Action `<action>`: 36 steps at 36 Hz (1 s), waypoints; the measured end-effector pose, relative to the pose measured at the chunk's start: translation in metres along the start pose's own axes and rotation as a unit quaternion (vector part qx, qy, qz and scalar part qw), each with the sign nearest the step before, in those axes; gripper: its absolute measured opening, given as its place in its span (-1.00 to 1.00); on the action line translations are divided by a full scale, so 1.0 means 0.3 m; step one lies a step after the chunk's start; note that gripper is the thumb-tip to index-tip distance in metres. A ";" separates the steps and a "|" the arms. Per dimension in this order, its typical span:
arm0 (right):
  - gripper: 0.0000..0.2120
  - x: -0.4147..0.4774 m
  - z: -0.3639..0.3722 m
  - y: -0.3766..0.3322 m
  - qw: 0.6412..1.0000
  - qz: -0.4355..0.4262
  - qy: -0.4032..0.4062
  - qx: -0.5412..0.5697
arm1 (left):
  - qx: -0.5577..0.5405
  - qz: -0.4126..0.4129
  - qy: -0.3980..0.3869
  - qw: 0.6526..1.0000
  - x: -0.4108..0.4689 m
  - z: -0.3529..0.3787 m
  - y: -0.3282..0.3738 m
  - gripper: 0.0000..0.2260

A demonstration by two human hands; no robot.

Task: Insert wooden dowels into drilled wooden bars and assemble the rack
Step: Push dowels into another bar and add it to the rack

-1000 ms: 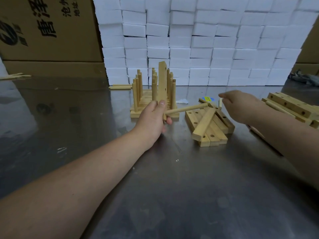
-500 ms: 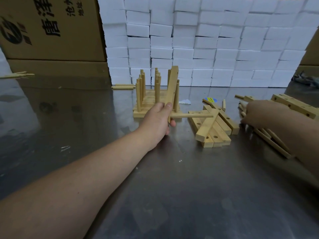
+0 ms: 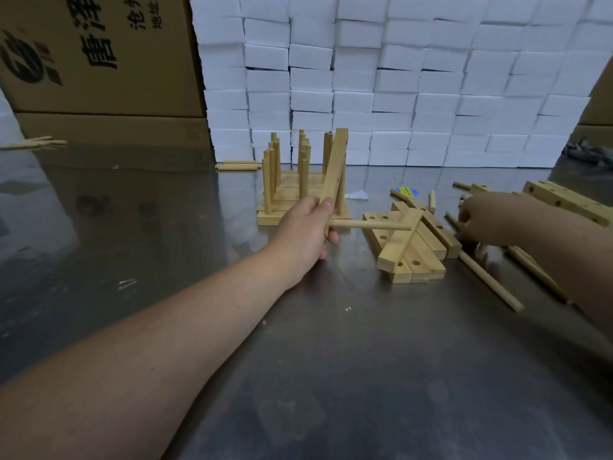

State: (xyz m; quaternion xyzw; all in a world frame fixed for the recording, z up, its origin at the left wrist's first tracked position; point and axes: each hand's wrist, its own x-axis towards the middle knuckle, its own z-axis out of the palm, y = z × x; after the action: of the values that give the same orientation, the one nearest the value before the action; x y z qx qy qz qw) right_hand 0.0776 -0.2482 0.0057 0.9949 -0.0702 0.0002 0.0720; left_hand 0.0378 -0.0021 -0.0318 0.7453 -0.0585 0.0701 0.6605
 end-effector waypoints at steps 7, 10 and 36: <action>-0.77 0.017 0.014 -0.014 0.997 -0.014 0.072 0.018 | -0.001 0.004 -0.007 1.000 -0.002 0.000 0.002 -0.77; -0.77 0.007 -0.018 -0.017 0.987 -0.004 0.130 0.093 | -0.002 0.007 0.002 1.000 0.000 0.001 -0.001 -0.77; -0.77 -0.224 -0.098 -0.227 0.909 -0.248 0.224 0.250 | -0.041 0.030 -0.030 0.998 -0.003 -0.007 0.004 -0.72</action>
State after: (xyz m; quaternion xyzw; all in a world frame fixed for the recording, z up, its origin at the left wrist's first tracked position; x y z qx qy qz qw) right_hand 0.0207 -0.1678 0.0242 0.9394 0.1996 0.2225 -0.1678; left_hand 0.0366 -0.0001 -0.0306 0.7173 -0.1030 0.0652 0.6860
